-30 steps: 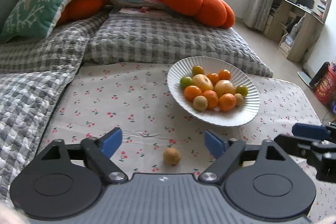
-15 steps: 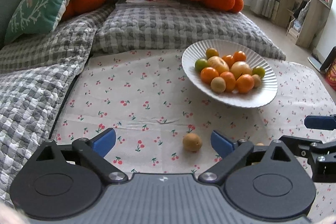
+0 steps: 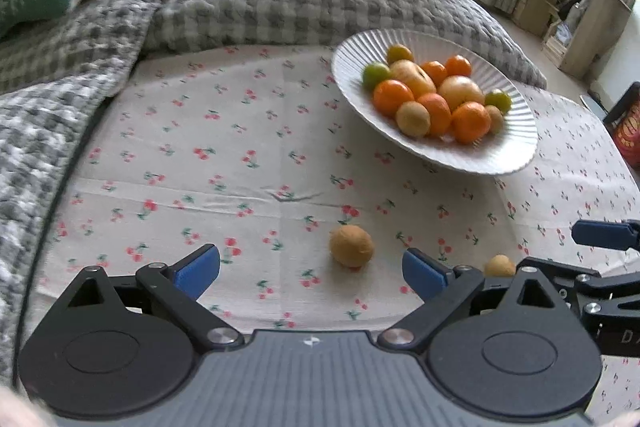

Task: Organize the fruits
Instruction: 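Move both tools back toward the last two fruits on the cloth, then grasp a tan fruit with right tool while left tool grasps a brown fruit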

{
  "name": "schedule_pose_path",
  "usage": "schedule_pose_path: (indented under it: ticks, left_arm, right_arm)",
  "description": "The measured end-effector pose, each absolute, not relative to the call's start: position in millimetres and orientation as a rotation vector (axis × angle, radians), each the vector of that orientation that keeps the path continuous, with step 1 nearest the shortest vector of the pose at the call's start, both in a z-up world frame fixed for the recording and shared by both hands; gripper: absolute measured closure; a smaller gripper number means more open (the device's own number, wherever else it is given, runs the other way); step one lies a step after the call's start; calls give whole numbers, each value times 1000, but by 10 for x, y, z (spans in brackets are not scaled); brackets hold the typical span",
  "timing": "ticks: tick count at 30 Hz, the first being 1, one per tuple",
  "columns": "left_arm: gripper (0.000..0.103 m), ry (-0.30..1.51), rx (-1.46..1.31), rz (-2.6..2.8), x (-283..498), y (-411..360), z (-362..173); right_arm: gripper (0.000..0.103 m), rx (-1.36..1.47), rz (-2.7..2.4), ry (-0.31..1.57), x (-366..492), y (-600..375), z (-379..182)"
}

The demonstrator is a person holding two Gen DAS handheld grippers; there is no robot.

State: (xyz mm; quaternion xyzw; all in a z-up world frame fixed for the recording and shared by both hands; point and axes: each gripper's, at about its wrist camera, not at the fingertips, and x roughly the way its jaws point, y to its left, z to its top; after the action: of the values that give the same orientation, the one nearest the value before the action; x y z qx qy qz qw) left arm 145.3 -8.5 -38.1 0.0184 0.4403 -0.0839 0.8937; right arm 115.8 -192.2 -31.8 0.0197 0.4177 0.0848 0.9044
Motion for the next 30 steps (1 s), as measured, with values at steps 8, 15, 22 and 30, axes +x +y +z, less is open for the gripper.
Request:
schedule_pose_path:
  ticks: [8,15,22,30]
  left_arm:
    - [29,908,50,-196,1532,-202,-531]
    - [57,907,38,-206,1600,-200,-601]
    - [80,904,42,-218,1615,-229,-588]
    - [80,916,32,-201,1615,-195,-579]
  right_arm:
    - [42,-10,177,911,1235,-1837,-487]
    - [53,-25,162,932,1319,-1787,-606]
    - [69,-47,176,918,1327,-1728,-618]
    - [81,-61,189,897,1332,-1637,-607]
